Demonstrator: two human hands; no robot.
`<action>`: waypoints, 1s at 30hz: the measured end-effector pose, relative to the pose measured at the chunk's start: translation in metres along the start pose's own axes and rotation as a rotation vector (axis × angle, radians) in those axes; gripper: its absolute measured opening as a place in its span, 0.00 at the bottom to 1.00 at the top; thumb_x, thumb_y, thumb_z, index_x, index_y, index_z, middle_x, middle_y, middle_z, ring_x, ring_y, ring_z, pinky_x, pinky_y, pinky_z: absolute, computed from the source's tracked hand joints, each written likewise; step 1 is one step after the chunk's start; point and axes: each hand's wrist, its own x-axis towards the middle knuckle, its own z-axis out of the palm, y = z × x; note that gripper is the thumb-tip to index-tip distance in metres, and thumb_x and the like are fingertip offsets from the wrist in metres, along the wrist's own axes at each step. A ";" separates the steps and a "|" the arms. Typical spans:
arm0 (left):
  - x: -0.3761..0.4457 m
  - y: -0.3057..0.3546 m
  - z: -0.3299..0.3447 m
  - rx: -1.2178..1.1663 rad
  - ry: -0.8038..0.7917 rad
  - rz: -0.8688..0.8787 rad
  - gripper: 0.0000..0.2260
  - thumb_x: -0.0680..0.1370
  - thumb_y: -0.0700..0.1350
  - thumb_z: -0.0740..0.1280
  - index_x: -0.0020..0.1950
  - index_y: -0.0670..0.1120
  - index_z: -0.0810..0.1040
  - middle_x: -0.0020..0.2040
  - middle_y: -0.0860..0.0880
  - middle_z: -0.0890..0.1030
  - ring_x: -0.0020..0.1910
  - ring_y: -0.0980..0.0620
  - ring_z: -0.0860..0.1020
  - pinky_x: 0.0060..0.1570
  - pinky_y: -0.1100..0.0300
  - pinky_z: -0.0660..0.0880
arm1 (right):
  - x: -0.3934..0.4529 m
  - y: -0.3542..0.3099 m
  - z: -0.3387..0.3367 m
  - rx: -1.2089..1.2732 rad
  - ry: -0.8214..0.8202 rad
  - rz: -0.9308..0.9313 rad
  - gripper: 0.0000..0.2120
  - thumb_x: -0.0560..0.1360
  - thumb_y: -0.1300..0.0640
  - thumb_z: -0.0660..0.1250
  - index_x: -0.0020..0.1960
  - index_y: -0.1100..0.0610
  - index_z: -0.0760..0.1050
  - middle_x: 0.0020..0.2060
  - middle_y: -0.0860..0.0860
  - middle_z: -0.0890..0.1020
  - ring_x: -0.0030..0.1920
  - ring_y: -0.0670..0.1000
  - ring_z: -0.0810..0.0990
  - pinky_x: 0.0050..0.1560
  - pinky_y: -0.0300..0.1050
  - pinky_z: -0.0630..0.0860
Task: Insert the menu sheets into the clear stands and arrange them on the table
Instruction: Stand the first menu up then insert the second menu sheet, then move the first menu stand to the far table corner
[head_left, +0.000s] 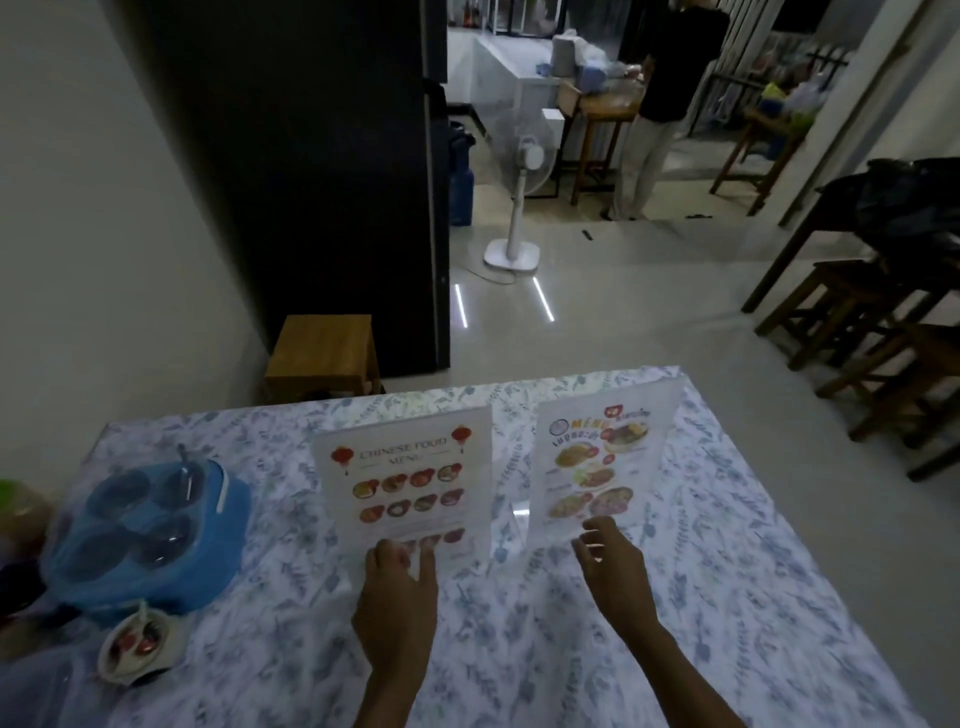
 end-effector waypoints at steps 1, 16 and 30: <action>-0.005 0.010 0.008 -0.004 -0.007 0.020 0.14 0.79 0.59 0.65 0.43 0.50 0.70 0.40 0.52 0.73 0.34 0.47 0.74 0.33 0.56 0.70 | 0.004 0.007 -0.007 -0.012 0.008 -0.001 0.11 0.77 0.55 0.70 0.57 0.56 0.74 0.45 0.50 0.84 0.42 0.47 0.83 0.41 0.42 0.80; -0.031 0.137 0.125 0.121 -0.072 0.086 0.31 0.75 0.67 0.65 0.68 0.45 0.73 0.57 0.44 0.84 0.51 0.42 0.84 0.43 0.50 0.81 | 0.097 0.093 -0.071 0.019 -0.197 0.157 0.33 0.74 0.45 0.72 0.73 0.55 0.64 0.65 0.52 0.72 0.64 0.54 0.73 0.60 0.49 0.74; -0.010 0.219 0.171 0.110 -0.058 0.158 0.23 0.74 0.64 0.70 0.56 0.46 0.78 0.49 0.46 0.86 0.41 0.45 0.85 0.32 0.57 0.75 | 0.173 0.137 -0.104 0.111 -0.152 0.118 0.14 0.78 0.47 0.68 0.55 0.54 0.71 0.51 0.52 0.83 0.47 0.54 0.82 0.43 0.54 0.81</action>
